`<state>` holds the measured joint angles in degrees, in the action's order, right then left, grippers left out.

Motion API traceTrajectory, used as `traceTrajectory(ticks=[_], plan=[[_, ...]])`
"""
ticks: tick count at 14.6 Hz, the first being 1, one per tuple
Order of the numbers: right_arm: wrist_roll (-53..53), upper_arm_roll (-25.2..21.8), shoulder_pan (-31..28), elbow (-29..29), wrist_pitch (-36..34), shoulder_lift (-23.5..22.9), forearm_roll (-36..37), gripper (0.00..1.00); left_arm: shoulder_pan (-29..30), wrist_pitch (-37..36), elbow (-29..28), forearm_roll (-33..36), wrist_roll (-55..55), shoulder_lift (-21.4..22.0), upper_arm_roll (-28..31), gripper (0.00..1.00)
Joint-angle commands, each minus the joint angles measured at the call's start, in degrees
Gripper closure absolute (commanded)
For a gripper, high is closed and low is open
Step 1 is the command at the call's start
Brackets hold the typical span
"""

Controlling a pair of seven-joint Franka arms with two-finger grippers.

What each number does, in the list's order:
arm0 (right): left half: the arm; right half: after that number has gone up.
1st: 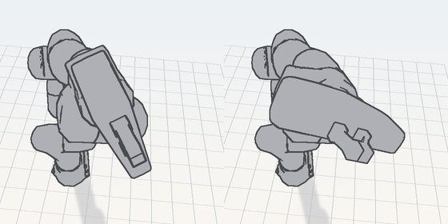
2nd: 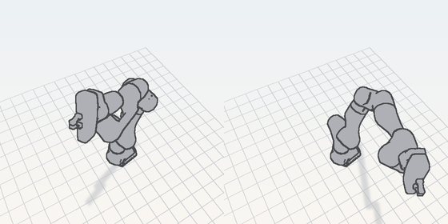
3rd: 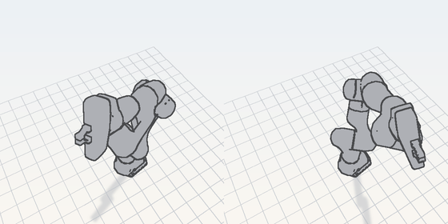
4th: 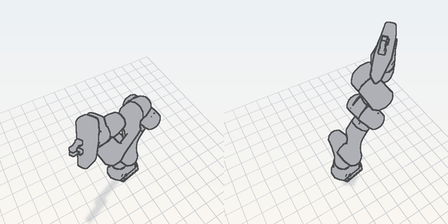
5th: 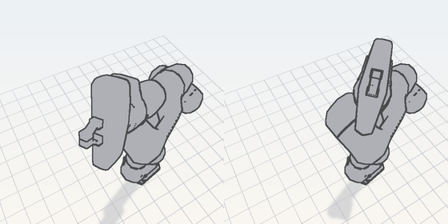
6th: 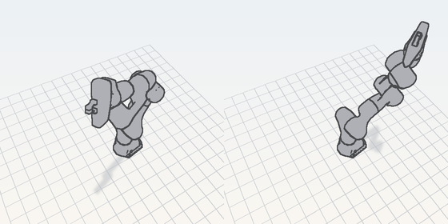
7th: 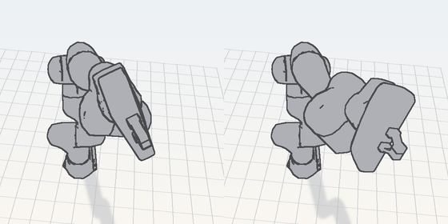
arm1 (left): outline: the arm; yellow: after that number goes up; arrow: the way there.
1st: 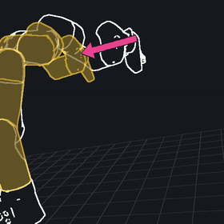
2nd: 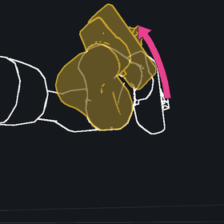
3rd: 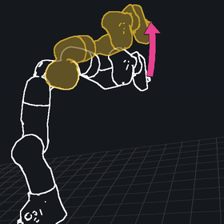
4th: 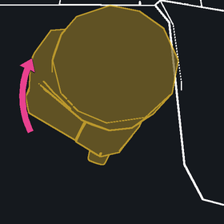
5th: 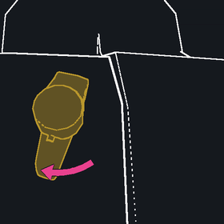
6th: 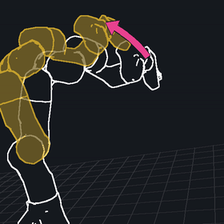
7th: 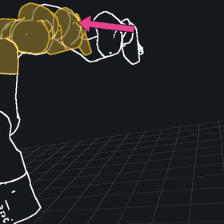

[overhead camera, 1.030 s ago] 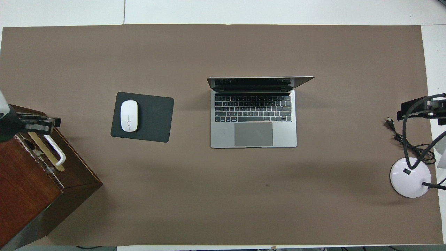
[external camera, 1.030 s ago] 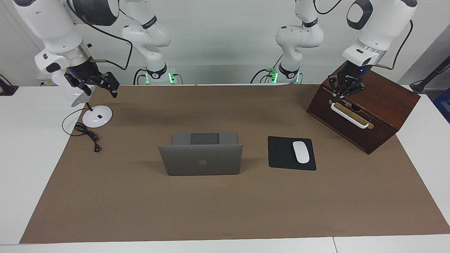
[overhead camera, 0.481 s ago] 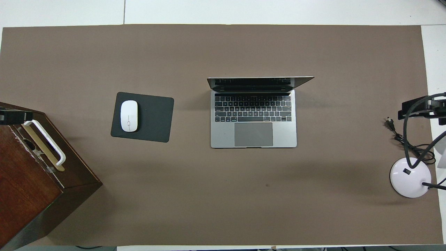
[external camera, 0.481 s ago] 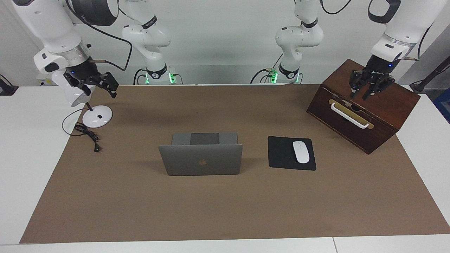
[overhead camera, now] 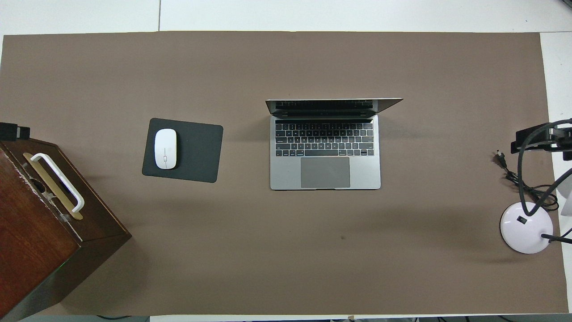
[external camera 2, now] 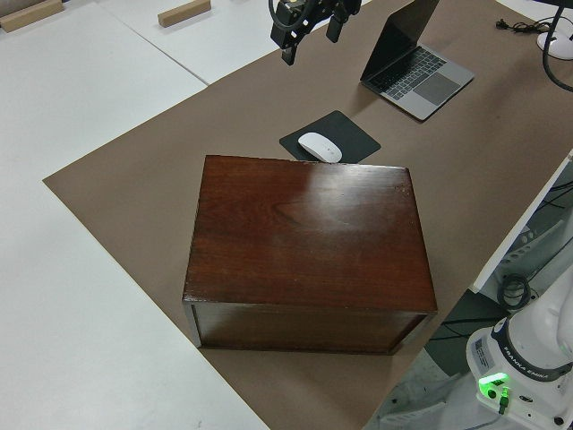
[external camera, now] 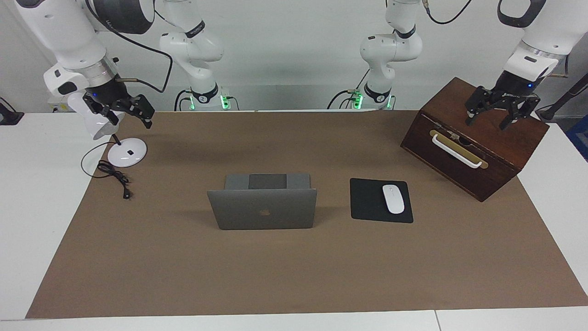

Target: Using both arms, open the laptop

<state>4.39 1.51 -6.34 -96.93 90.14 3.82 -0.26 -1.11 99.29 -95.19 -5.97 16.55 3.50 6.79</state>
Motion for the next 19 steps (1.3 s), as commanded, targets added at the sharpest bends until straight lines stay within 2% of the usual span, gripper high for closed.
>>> traceTrajectory(ticks=[1, 7, 11, 15, 17, 19], plan=[[0.6, 0.7, -1.0, -1.6, 1.4, 1.2, 0.1, 0.0, 0.3, -1.2, 3.9, 0.8, -2.2, -3.8, -0.5, 0.0], [-4.1, 0.7, -1.0, -1.5, 1.4, 1.1, 0.1, 0.0, 0.0, 0.5, 4.4, 0.9, -2.6, -7.8, -0.5, 0.0], [-4.7, 0.7, -0.9, -1.5, 1.4, 1.2, 0.1, 0.0, 0.1, -0.6, 4.6, 1.0, -2.7, -8.0, -0.4, 0.0], [-4.6, 0.7, -0.9, -1.5, 1.4, 1.2, 0.1, 0.0, 0.5, -6.8, 10.1, 1.1, -2.8, -8.7, -0.4, 0.0], [-4.6, 0.7, -0.9, -1.5, 1.4, 1.2, 0.1, 0.0, -0.4, -8.4, 12.8, 1.1, -8.2, -10.2, -0.4, 0.0], [-4.7, 0.7, -1.0, -1.5, 1.4, 1.2, 0.1, 0.0, -0.8, -8.1, 12.9, 1.1, -12.5, -10.3, -0.5, 0.0]])
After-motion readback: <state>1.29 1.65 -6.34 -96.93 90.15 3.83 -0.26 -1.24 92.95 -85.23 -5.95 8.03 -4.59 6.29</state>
